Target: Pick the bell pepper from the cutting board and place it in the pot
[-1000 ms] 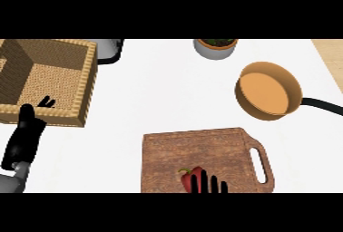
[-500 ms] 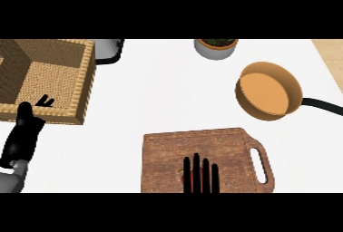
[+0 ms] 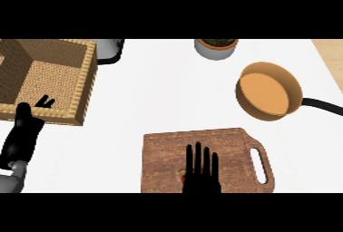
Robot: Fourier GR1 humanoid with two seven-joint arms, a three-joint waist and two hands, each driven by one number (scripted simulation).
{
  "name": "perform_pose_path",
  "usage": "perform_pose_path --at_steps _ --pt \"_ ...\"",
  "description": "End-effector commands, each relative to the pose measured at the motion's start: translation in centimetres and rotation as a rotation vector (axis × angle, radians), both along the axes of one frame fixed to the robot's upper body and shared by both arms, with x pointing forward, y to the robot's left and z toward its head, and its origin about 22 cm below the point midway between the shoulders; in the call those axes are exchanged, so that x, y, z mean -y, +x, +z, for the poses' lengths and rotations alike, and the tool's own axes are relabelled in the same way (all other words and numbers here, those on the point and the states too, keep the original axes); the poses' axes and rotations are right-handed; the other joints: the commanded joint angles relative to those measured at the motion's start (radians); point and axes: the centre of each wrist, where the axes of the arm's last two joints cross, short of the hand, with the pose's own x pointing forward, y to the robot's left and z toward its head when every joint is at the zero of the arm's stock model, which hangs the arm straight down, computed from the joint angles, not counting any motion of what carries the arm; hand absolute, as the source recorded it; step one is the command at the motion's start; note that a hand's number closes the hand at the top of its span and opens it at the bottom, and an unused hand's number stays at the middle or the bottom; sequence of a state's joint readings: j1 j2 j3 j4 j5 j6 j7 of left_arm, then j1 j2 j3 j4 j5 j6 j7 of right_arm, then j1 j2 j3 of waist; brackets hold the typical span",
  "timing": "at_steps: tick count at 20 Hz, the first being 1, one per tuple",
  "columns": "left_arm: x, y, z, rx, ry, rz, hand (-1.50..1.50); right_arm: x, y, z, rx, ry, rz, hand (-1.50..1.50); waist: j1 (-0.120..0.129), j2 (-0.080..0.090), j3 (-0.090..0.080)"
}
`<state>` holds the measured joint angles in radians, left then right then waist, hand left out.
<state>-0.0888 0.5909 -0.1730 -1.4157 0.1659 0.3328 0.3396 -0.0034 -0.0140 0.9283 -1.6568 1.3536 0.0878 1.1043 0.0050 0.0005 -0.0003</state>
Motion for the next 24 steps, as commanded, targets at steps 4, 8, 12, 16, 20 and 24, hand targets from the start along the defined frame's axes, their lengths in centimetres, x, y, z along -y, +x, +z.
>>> perform_pose_path --at_steps 4,8,12,16,20,24 --pt "2.1 1.3 -0.5 0.000 0.002 -0.007 0.00 -0.3 0.9 -0.6 -0.039 0.034 -0.105 -1.50 -0.006 0.000 0.000" --pt "0.1 1.9 -0.8 -0.016 -0.005 0.005 0.00 0.3 2.2 -1.5 -0.043 0.025 -0.086 -1.50 -0.006 0.000 0.000" --pt "-0.5 0.0 0.1 0.000 0.006 0.013 0.00 0.0 2.8 -2.3 -0.033 0.046 -0.128 -1.50 0.001 -0.001 0.001" --pt "-0.2 -0.3 0.4 -0.001 0.004 0.008 0.00 0.0 3.0 -2.6 -0.056 0.058 -0.076 1.50 0.001 -0.001 0.001" --pt "-0.3 -0.1 0.1 0.005 0.011 -0.004 0.00 1.1 2.0 -3.2 0.062 -0.011 -0.019 1.50 -0.003 -0.002 0.001" --pt "0.6 1.6 0.8 0.005 -0.008 -0.001 0.00 -1.0 2.1 -3.5 0.123 -0.072 0.006 1.50 -0.003 -0.001 0.001"
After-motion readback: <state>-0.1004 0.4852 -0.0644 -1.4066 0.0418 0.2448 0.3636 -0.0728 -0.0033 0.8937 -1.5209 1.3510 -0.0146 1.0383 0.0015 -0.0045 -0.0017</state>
